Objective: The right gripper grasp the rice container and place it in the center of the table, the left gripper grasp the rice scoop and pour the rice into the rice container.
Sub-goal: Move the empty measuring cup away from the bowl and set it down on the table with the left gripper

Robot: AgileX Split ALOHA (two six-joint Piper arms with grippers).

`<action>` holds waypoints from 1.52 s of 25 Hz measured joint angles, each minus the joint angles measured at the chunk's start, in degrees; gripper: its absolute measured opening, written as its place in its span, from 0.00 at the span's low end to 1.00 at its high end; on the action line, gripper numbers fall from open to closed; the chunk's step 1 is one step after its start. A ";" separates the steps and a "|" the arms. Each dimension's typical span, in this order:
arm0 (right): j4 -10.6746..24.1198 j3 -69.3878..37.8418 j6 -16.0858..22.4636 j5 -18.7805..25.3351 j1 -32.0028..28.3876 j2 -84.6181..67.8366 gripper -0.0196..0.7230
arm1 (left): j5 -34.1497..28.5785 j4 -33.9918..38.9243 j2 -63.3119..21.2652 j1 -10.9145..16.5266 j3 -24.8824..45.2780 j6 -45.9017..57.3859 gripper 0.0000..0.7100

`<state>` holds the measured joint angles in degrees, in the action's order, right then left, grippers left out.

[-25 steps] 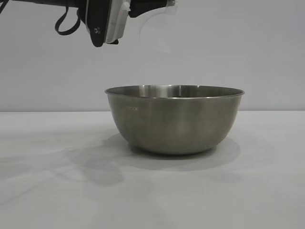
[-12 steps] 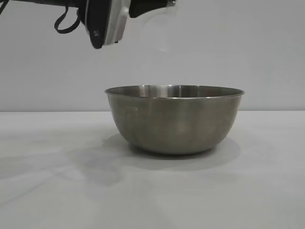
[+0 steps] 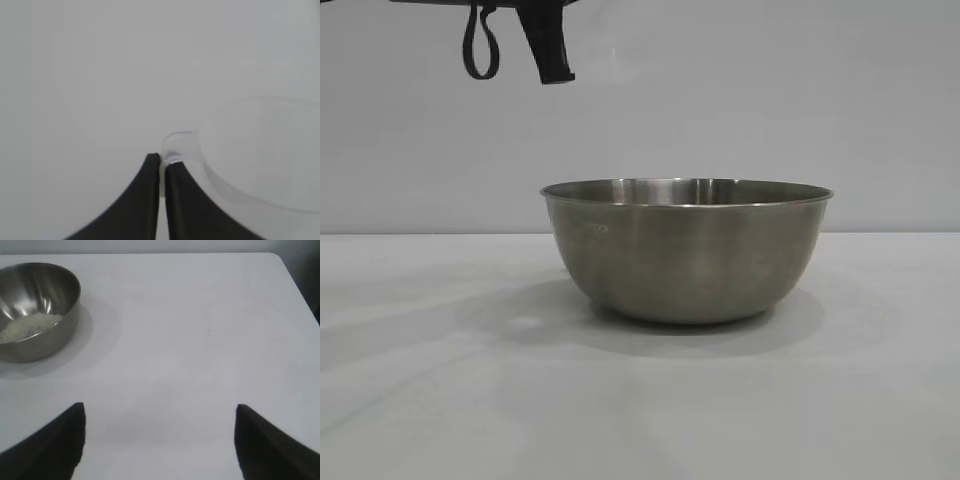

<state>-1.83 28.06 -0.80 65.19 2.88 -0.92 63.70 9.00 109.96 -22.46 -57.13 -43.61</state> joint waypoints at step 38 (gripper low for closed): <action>0.00 0.00 0.00 0.00 0.00 0.00 0.73 | -18.97 -36.03 0.00 2.05 11.90 20.59 0.00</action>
<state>-1.83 28.06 -0.80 65.19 2.88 -0.92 44.73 -27.03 109.96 -20.41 -45.24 -23.03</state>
